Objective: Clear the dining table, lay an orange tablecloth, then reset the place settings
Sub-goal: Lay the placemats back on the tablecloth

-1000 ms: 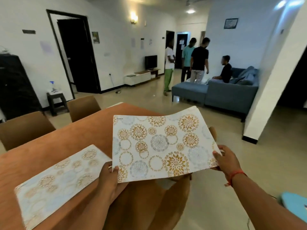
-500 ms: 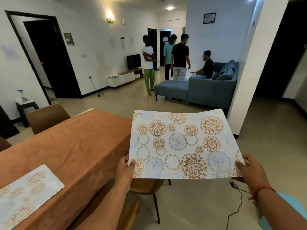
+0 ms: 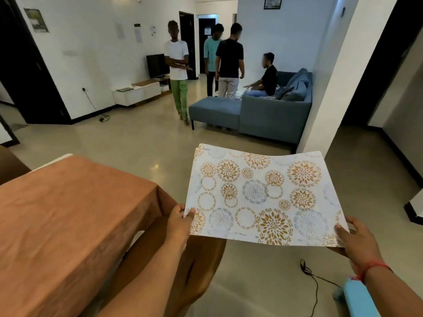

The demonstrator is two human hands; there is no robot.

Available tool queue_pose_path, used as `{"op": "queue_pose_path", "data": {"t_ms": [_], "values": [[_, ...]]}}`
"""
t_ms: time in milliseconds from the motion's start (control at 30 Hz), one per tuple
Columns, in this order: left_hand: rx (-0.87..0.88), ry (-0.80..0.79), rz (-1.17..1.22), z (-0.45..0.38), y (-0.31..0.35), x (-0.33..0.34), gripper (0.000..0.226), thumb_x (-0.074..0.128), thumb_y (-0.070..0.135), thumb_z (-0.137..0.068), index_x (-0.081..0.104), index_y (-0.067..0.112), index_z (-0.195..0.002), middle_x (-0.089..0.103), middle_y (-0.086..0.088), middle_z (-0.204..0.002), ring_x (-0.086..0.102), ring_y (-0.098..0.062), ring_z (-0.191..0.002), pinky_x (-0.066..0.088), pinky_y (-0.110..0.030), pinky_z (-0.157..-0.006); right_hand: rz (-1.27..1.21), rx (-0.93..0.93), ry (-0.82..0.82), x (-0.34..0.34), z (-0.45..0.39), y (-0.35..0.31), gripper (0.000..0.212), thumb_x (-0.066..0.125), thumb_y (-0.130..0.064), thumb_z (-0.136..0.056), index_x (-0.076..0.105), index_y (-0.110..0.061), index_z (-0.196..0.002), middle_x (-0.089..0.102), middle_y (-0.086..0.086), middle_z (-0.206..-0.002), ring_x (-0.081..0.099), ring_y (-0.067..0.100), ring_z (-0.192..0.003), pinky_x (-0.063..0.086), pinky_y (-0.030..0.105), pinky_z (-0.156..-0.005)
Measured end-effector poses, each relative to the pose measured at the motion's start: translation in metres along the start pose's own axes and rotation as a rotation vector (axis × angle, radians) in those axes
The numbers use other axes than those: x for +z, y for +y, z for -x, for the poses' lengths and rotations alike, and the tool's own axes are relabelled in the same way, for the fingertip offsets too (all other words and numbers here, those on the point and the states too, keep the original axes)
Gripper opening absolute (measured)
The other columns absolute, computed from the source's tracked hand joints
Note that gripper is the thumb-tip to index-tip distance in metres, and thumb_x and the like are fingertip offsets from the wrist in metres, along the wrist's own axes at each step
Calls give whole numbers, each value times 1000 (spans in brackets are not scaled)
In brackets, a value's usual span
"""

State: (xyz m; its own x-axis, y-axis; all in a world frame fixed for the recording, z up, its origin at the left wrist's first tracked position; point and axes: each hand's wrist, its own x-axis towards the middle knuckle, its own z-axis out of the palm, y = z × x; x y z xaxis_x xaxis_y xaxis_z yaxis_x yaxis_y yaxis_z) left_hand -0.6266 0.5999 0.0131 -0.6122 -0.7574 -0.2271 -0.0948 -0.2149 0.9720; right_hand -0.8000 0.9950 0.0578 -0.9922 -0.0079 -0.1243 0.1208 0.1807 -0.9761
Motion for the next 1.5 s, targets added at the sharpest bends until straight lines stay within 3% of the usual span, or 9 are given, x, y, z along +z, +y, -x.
{"op": "queue_pose_path", "data": {"t_ms": [233, 400, 567, 667, 733, 833, 1100, 1333, 1500], "values": [[30, 2, -13, -119, 7, 85, 12, 69, 16, -94, 59, 15, -101, 77, -5, -95, 76, -22, -78, 61, -37, -64, -58, 40, -14, 33, -140, -6, 23, 54, -5, -99, 55, -19, -117, 69, 7, -96, 67, 30, -79, 59, 33, -51], [62, 101, -31, -210, 5, 146, 11, 70, 20, -94, 62, 17, -101, 77, -2, -95, 75, -23, -86, 61, -46, -79, -57, 26, -109, 83, -286, -18, 26, 55, -5, -99, 56, -21, -118, 68, 11, -104, 67, 31, -82, 60, 35, -55], [74, 264, -39, -288, 22, 193, 10, 70, 24, -94, 62, 18, -100, 76, 1, -93, 74, -12, -76, 57, -27, -59, -2, 15, -245, 143, -414, -57, 29, 51, -2, -100, 54, -11, -127, 63, 18, -122, 64, 40, -98, 54, 57, -86], [66, 355, -20, -325, 30, 208, 9, 69, 23, -95, 62, 18, -99, 76, 2, -90, 74, -16, -76, 58, -30, -60, 5, 17, -296, 186, -479, -75, 31, 51, -3, -100, 52, -10, -130, 61, 14, -123, 64, 36, -94, 57, 48, -78], [68, 427, -9, -351, 31, 209, 8, 68, 22, -95, 62, 18, -98, 76, 3, -86, 73, -14, -73, 54, -23, -54, 3, 20, -376, 223, -514, -83, 28, 51, -4, -100, 51, -11, -127, 62, 14, -120, 65, 36, -93, 60, 41, -66], [67, 520, 24, -394, 35, 197, 7, 68, 21, -95, 62, 20, -98, 76, 5, -87, 74, -12, -73, 54, -23, -54, 21, 20, -493, 294, -562, -93, 28, 52, -4, -100, 51, -13, -126, 62, 17, -121, 66, 42, -100, 60, 41, -64], [16, 725, 45, -517, 39, 146, 7, 66, 20, -96, 62, 16, -100, 76, -5, -94, 74, -23, -80, 60, -40, -68, 66, 18, -709, 489, -651, -122, 27, 54, -2, -98, 55, -18, -119, 67, 11, -106, 67, 34, -86, 61, 38, -57], [23, 939, 7, -576, 65, 114, 7, 65, 19, -97, 59, 21, -95, 73, 0, -88, 69, -12, -69, 49, -23, -51, 150, -7, -907, 639, -701, -152, 27, 53, -2, -99, 55, -17, -121, 65, 18, -107, 65, 35, -84, 61, 38, -58], [-12, 1120, 65, -585, 72, 77, 8, 66, 21, -97, 59, 22, -101, 74, 4, -92, 71, -8, -72, 53, -22, -58, 191, -20, -1143, 788, -698, -158, 26, 58, -4, -97, 57, -21, -117, 63, 27, -109, 64, 34, -78, 59, 39, -54]]}}
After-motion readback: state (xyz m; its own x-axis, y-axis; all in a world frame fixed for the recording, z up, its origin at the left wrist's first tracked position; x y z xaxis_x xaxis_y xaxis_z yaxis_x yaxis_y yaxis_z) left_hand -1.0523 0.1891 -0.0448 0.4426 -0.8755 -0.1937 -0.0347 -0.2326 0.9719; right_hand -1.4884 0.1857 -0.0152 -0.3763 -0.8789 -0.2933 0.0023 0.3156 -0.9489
